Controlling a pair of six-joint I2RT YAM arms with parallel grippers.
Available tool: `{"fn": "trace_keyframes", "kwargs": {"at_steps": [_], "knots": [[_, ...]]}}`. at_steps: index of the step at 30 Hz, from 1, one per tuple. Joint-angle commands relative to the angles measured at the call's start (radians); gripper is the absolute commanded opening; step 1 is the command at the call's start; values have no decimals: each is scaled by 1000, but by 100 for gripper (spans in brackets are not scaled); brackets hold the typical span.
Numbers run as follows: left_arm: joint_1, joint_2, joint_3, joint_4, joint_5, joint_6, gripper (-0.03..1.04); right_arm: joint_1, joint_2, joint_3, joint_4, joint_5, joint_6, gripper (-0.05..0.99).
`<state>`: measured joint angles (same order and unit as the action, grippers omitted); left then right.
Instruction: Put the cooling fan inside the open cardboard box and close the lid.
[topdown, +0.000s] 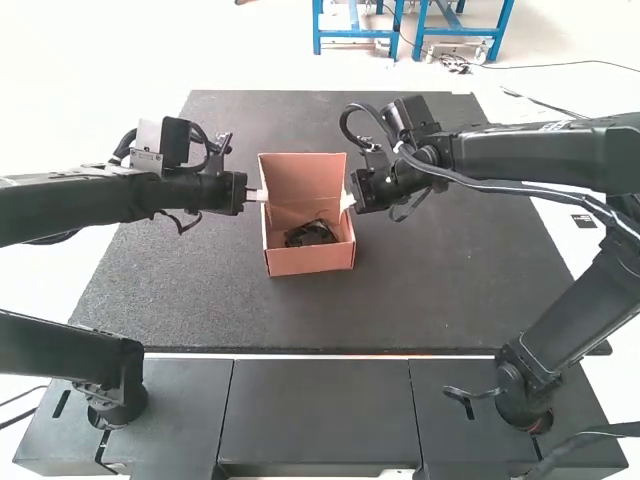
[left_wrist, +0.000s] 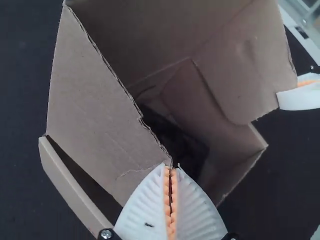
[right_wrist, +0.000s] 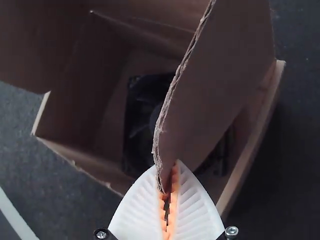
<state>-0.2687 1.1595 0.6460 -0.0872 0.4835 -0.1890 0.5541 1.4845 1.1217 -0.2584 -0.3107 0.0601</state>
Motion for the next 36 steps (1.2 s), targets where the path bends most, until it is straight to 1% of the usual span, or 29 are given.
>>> {"fn": "trace_keyframes", "kwargs": {"at_steps": [1,9,13,19,25,26,29,32,36], "knots": [[-12,-37,-20,6,26,28,3,20,-33,-23,2,-38,15,-1],[-18,-77,-80,6,26,36,3,20,-59,-79,24,-38,23,-1],[-32,-103,-111,6,26,34,3,20,-76,-112,42,-38,29,-1],[-56,-124,-161,20,24,34,3,20,-86,-163,97,-34,37,-1],[-61,-127,-209,52,24,34,3,20,-86,-212,154,-27,43,-1],[-61,-127,-212,56,23,37,3,21,-86,-220,163,-24,41,-1],[-60,-127,-229,72,23,72,3,21,-86,-243,192,-19,43,-1],[-53,-127,-253,101,23,95,3,21,-82,-269,228,-14,43,-1],[-55,-126,-286,141,13,102,3,21,-78,-300,274,-5,46,-1]]}}
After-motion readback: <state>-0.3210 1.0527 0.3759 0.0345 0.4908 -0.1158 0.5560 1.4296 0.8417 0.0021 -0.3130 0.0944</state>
